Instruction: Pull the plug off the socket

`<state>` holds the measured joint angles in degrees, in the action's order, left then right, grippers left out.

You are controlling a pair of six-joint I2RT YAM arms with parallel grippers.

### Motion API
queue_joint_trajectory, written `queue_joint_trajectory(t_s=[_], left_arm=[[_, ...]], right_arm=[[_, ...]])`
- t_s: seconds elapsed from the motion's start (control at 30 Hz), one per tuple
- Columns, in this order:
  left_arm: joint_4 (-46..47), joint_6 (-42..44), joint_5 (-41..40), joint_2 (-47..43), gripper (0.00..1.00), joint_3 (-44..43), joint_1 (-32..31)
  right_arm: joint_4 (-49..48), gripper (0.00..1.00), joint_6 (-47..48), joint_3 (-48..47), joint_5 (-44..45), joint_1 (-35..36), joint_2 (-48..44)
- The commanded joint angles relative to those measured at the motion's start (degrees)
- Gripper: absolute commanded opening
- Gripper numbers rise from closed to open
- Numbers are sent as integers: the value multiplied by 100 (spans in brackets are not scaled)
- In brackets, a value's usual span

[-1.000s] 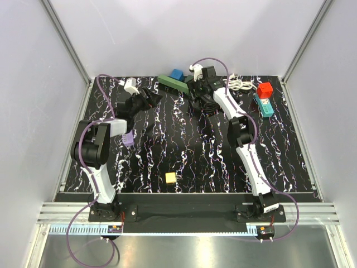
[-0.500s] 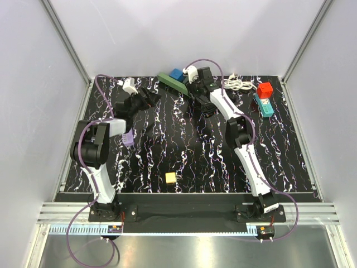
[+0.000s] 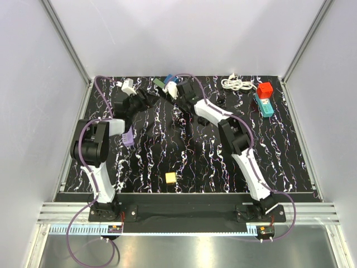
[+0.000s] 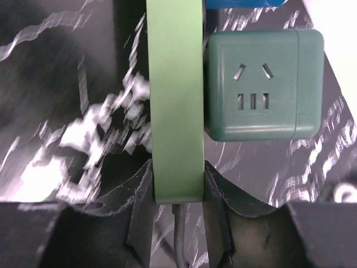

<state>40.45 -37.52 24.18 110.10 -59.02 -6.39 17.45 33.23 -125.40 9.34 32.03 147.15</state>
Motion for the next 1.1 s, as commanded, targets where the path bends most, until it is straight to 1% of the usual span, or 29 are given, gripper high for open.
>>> queue_joint_trajectory(t_s=[0.0, 0.07, 0.13, 0.17, 0.2, 0.23, 0.27, 0.3, 0.33, 0.37, 0.43, 0.53, 0.63, 0.7, 0.77, 0.9, 1.07], left_arm=[[455, -54, 148, -7, 76, -92, 129], [508, -133, 209, 2, 73, -92, 182], [526, -194, 253, 63, 70, -109, 191], [508, -229, 245, 81, 69, -127, 191], [508, -265, 253, 107, 63, -179, 191], [508, -352, 306, 195, 60, -223, 191], [482, -405, 411, 257, 55, -284, 191], [473, -492, 481, 327, 47, -442, 191], [464, -546, 552, 475, 42, -530, 191], [438, -598, 665, 555, 39, -627, 191], [342, -695, 789, 774, 32, -917, 191], [332, -853, 895, 1038, 26, -1286, 182], [385, -1029, 956, 1337, 24, -1664, 156], [385, -1187, 1000, 1487, 22, -1902, 95], [481, -1284, 1035, 1680, 21, -2059, 7], [447, -1425, 1018, 1953, 19, -2262, -160], [341, -1451, 798, 2050, 19, -2333, -353]], right_arm=[[-582, 0, 411, 1471, 919, 294, -957], [-1005, 0, 535, 2296, 1376, 409, -1223], [-1112, 0, 474, 2669, 1665, 462, -1487], [-1156, 0, 352, 3018, 1719, 479, -1575], [-1304, 0, 316, 3231, 1781, 506, -1767], [-1480, 0, 315, 3485, 1895, 549, -1873], [-2038, 0, 411, 4036, 1991, 593, -1970], [-2288, 0, 490, 4294, 2123, 611, -2110], [-2508, 0, 656, 4514, 2368, 655, -2146], [-2693, 0, 719, 4855, 2449, 699, -2190], [-3010, 0, 798, 5173, 2589, 708, -2261], [-3326, 0, 886, 5420, 2677, 734, -2366], [-3686, 0, 1079, 5640, 2774, 840, -2463], [-4029, 0, 1185, 5948, 2810, 918, -2542], [-4118, 0, 1229, 6106, 2819, 971, -2603], [-4320, 0, 1212, 6475, 2722, 1077, -2709], [-4654, 0, 1449, 6696, 2994, 1262, -2569]])
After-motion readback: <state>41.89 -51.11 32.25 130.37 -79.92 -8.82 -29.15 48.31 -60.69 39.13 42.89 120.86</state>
